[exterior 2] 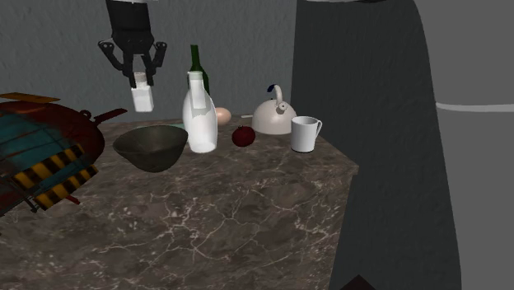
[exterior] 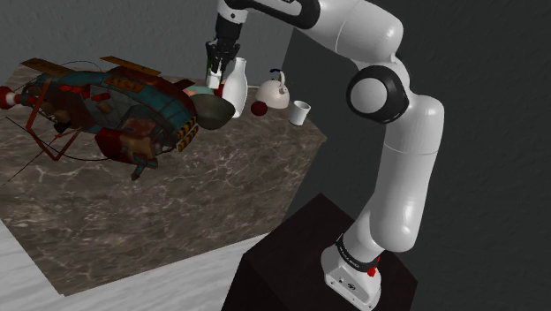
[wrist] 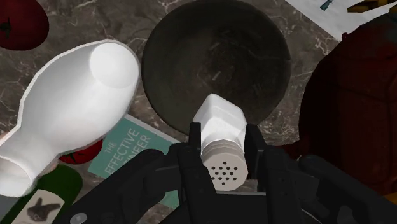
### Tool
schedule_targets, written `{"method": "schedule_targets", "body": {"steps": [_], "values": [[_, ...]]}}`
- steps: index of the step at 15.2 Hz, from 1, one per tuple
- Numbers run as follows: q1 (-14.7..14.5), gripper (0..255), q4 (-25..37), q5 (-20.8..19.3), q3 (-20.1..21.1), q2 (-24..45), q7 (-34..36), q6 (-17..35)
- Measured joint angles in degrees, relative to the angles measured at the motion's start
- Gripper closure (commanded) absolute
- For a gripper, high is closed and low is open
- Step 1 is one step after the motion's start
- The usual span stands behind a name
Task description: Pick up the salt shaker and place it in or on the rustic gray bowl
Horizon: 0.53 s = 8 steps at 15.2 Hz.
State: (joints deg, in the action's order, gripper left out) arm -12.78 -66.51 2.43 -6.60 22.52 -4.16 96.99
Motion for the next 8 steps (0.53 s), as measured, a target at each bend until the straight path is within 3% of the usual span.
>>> {"method": "schedule_targets", "body": {"steps": [8], "values": [[-0.3, 255, -9.5, -0.2, 0.0, -2.2, 0.0, 7.4]]}}
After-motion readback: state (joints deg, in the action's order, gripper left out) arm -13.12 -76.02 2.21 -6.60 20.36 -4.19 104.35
